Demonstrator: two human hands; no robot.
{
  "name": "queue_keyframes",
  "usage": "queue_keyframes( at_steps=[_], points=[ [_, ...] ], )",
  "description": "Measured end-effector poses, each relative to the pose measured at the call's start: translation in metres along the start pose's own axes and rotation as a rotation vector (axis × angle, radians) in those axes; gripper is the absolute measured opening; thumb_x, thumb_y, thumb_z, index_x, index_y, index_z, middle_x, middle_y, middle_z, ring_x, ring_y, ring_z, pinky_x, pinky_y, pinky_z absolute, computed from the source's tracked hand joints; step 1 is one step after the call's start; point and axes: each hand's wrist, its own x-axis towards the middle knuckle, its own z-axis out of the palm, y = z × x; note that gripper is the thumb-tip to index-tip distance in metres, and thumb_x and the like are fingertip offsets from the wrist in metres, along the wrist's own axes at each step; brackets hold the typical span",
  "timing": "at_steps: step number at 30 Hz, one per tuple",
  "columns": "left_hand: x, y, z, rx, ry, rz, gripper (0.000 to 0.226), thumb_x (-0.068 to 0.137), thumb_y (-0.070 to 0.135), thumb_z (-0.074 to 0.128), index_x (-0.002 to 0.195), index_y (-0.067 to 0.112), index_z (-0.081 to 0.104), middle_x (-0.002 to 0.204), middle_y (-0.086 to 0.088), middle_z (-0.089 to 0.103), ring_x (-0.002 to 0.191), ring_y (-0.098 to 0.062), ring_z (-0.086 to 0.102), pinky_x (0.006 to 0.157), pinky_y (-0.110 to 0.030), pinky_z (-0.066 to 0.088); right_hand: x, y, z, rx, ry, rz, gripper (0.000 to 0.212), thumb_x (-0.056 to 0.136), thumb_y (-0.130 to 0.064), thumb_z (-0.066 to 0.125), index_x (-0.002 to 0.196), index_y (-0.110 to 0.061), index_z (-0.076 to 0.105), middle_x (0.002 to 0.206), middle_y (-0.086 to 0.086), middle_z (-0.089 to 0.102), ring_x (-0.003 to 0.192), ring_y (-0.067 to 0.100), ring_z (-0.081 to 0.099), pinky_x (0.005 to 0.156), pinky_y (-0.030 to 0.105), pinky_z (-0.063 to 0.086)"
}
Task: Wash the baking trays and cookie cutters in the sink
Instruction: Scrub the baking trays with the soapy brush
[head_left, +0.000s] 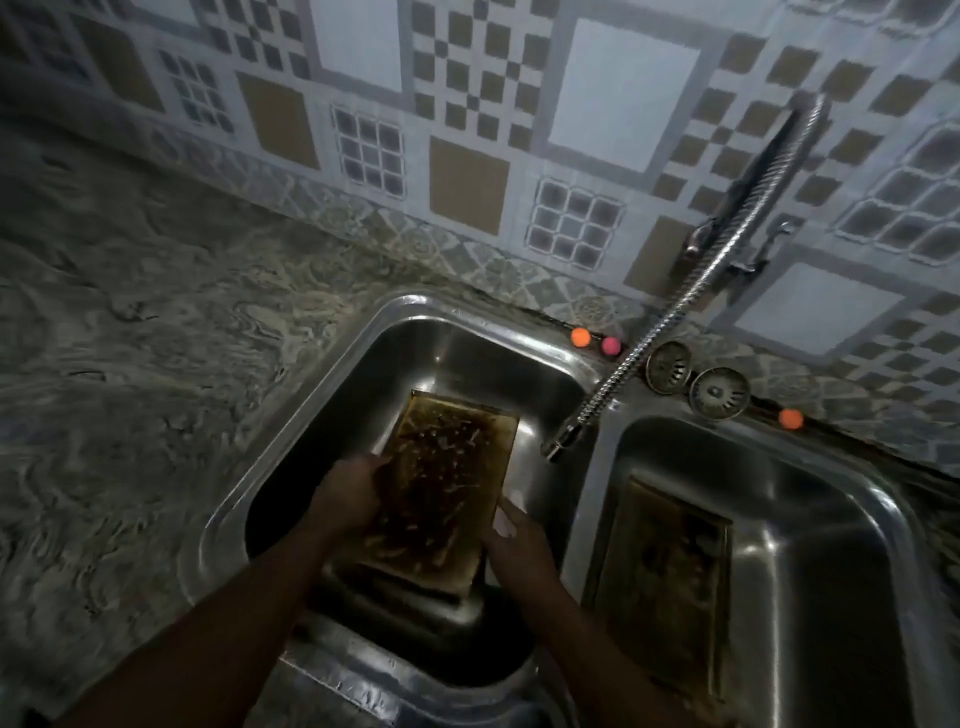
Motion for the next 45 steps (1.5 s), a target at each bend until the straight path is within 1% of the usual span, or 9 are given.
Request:
queue_keyframes(
  at_steps=[4,6,11,17,23,28,32,37,45],
  points=[
    [0.012,-0.021,0.013,0.079,-0.061,0.054,0.036,0.091,0.023,0.056,0.126,0.024,0.064,0.117,-0.003,0.068,0.104,-0.022,0.067,0.088,-0.036,0.055,0.014,0.013,0.011,0.091,-0.063,0.262,0.060,0.088,-0.039,0.069,0.142,-0.031,0.045,0.141,0.000,0.051,0.101,0.006,0.059,0.066,0.011,0.047],
    [0.018,-0.024,0.018,0.101,-0.078,0.062,0.040,0.093,0.020,0.053,0.132,0.023,0.060,0.124,-0.004,0.065,0.108,-0.022,0.065,0.092,-0.035,0.054,0.019,0.023,0.018,0.089,-0.031,0.277,0.056,0.087,-0.040,0.070,0.138,-0.033,0.049,0.143,-0.001,0.050,0.113,0.012,0.057,0.072,0.013,0.049],
    [0.036,-0.029,0.032,0.110,-0.081,0.032,0.032,0.095,0.024,0.053,0.125,0.024,0.064,0.119,-0.006,0.066,0.103,-0.025,0.066,0.088,-0.037,0.055,0.041,0.029,0.023,0.119,0.011,0.287,0.035,0.088,-0.029,0.070,0.121,-0.035,0.058,0.110,-0.008,0.067,0.087,0.001,0.065,0.073,0.017,0.054],
    [0.039,-0.031,0.042,0.149,-0.068,0.029,0.035,0.085,0.021,0.068,0.120,0.022,0.065,0.117,-0.007,0.064,0.101,-0.028,0.066,0.086,-0.039,0.055,0.046,0.035,0.022,0.067,0.028,0.244,0.029,0.092,-0.033,0.065,0.120,-0.032,0.057,0.094,-0.032,0.046,0.075,-0.012,0.046,0.067,0.002,0.040],
    [0.046,-0.041,0.047,0.251,-0.137,0.032,0.062,0.070,0.019,0.078,0.128,0.025,0.058,0.117,-0.006,0.057,0.098,-0.028,0.066,0.084,-0.040,0.056,0.041,0.041,0.030,-0.058,0.126,0.224,0.054,0.090,-0.033,0.066,0.139,-0.023,0.048,0.143,0.001,0.048,0.122,0.014,0.047,0.100,0.024,0.036],
    [0.043,-0.038,0.049,0.214,-0.154,-0.025,0.058,0.081,0.020,0.066,0.135,0.031,0.051,0.133,-0.006,0.049,0.112,-0.030,0.061,0.089,-0.047,0.054,0.039,0.034,0.026,-0.118,0.244,0.086,0.053,0.091,-0.021,0.061,0.141,-0.020,0.045,0.141,0.002,0.045,0.129,0.017,0.044,0.099,0.019,0.031],
    [0.035,-0.038,0.045,0.162,-0.045,-0.059,0.043,0.087,0.041,0.056,0.129,0.034,0.054,0.145,-0.002,0.039,0.121,-0.030,0.053,0.093,-0.049,0.051,0.040,0.015,0.024,-0.113,0.255,-0.070,0.044,0.095,-0.011,0.054,0.138,-0.021,0.047,0.126,-0.010,0.045,0.115,-0.001,0.040,0.083,-0.007,0.025],
    [0.023,0.006,0.042,0.104,0.078,0.097,0.043,0.083,0.039,0.060,0.124,0.027,0.060,0.119,-0.005,0.061,0.107,-0.026,0.061,0.091,-0.038,0.052,0.032,-0.009,0.001,-0.066,0.434,-0.240,0.043,0.095,-0.008,0.051,0.137,-0.018,0.049,0.136,-0.007,0.049,0.124,0.003,0.042,0.096,0.001,0.026],
    [-0.031,0.151,0.063,-0.034,0.117,0.326,0.043,0.085,0.035,0.066,0.126,0.024,0.061,0.124,-0.005,0.063,0.106,-0.027,0.063,0.089,-0.036,0.053,-0.014,-0.003,-0.119,-0.047,0.681,-0.296,0.036,0.094,-0.003,0.050,0.129,-0.012,0.058,0.136,0.004,0.056,0.122,0.015,0.051,0.094,0.008,0.029]
  ],
)
